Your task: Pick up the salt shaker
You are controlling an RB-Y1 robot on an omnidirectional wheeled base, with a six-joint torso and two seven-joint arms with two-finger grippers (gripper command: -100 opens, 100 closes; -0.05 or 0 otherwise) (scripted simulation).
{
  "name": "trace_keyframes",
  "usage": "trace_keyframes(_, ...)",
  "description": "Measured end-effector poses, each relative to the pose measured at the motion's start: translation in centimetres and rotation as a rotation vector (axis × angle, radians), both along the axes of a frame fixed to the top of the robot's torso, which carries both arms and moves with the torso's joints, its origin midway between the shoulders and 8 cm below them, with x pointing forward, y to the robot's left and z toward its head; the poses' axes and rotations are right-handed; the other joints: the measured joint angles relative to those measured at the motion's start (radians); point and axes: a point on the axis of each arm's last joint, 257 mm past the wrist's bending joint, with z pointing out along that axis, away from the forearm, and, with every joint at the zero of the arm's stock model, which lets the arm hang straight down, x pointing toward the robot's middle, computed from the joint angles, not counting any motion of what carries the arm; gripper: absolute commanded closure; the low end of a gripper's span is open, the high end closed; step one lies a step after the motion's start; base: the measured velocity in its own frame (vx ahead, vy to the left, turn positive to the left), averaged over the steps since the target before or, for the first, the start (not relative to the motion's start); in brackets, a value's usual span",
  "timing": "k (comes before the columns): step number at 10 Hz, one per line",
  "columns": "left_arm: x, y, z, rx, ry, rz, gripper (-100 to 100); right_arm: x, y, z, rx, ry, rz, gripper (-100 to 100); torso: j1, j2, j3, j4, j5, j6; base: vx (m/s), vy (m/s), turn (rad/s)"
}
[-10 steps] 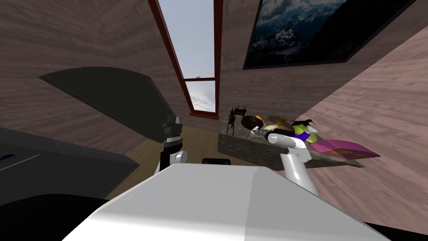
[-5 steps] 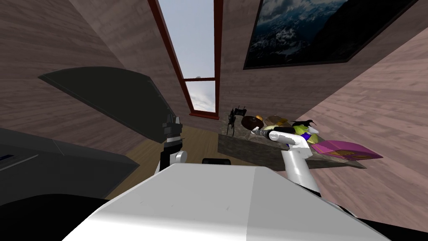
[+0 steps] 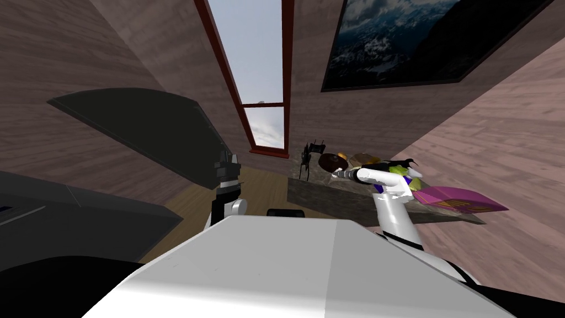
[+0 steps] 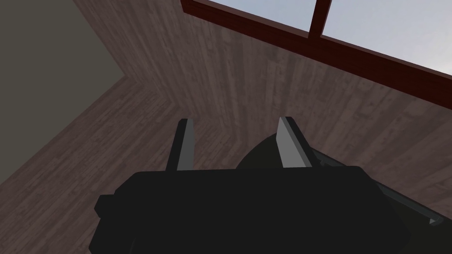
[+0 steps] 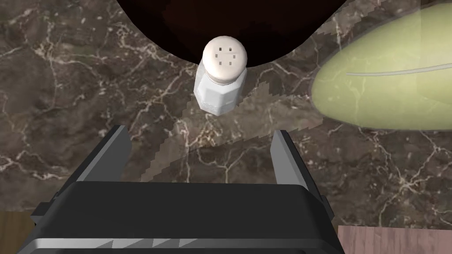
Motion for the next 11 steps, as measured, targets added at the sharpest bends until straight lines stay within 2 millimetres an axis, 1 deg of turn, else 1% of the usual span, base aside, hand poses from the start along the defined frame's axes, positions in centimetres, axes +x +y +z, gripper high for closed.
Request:
trace_keyframes(7, 0.0, 0.0, 0.0, 0.0, 0.0, 0.0, 0, -1.3, 0.5, -0.3, 0.098, 0.136, -0.037, -100, 0.0, 0.0, 0.0, 0.0, 0.0, 0.0, 0.029, -0.013, -0.007)
trace_keyframes(11, 0.0, 0.0, 0.0, 0.0, 0.0, 0.0, 0, -1.9, 0.8, 0.2, 0.141, 0.208, -0.051, -100, -0.001, -0.001, -0.001, 0.0, 0.0, 0.0, 0.053, -0.021, -0.008)
